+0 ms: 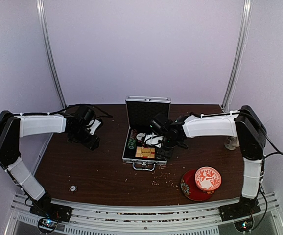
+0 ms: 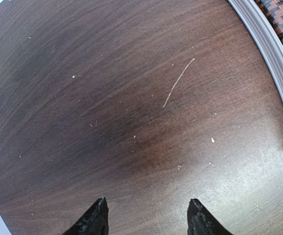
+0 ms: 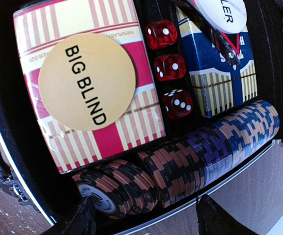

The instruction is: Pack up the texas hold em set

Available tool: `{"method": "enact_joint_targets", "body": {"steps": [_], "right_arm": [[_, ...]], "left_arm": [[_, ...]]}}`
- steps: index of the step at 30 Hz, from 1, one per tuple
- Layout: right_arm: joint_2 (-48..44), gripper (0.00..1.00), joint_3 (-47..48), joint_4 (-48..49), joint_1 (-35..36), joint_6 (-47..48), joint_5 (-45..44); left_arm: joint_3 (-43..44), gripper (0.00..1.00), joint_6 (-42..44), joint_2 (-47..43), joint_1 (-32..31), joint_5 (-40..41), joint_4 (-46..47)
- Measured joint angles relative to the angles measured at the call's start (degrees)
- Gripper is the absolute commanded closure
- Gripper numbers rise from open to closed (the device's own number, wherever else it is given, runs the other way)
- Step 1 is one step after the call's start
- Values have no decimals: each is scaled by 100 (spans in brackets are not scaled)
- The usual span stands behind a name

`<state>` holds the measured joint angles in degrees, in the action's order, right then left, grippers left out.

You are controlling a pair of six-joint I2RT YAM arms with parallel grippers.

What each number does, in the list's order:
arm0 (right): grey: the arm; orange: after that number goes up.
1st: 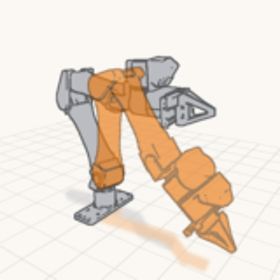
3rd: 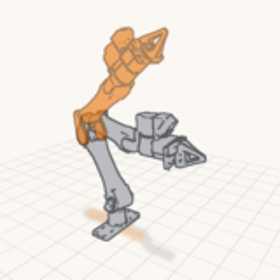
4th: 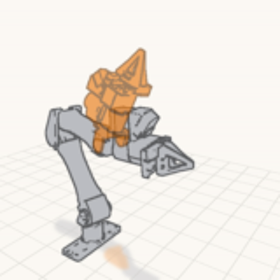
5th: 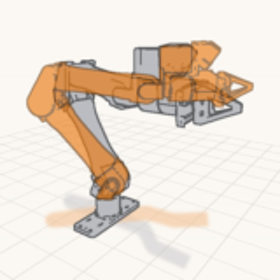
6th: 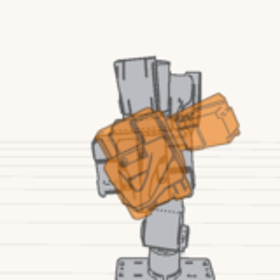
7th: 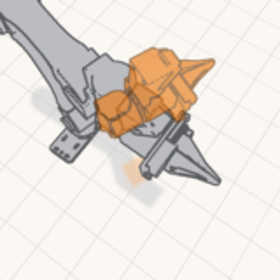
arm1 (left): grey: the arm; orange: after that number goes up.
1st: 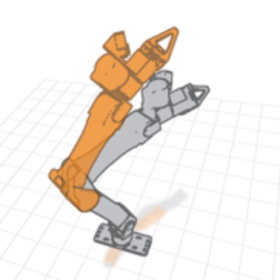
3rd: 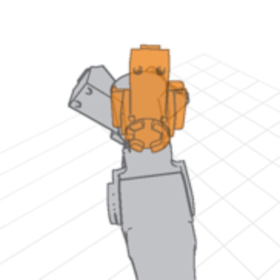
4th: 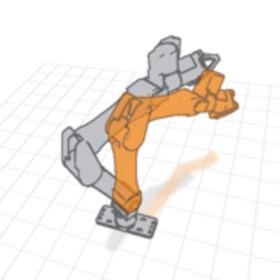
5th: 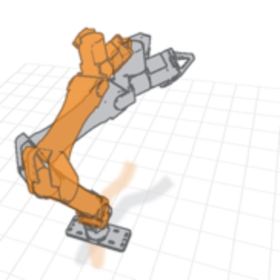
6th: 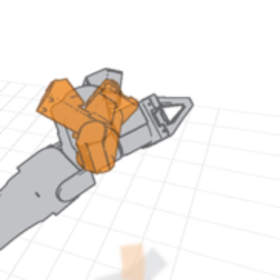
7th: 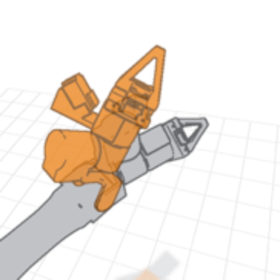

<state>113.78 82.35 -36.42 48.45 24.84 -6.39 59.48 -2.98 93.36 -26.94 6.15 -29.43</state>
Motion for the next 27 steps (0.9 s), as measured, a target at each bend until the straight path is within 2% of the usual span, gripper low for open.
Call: {"method": "enact_joint_targets", "body": {"steps": [11,17,22,27], "right_arm": [[0,29,-2,-28,0,-46,-22],[-98,28,11,-271,-48,-66,258],[-671,28,-57,-452,-184,-55,647],[-1624,28,-542,-417,-330,94,1537]], "left_arm": [[0,44,-2,0,0,-4,-26],[0,44,-33,74,0,9,-26],[76,44,-330,120,0,28,-271],[111,42,-890,-221,-39,17,-839]]}}
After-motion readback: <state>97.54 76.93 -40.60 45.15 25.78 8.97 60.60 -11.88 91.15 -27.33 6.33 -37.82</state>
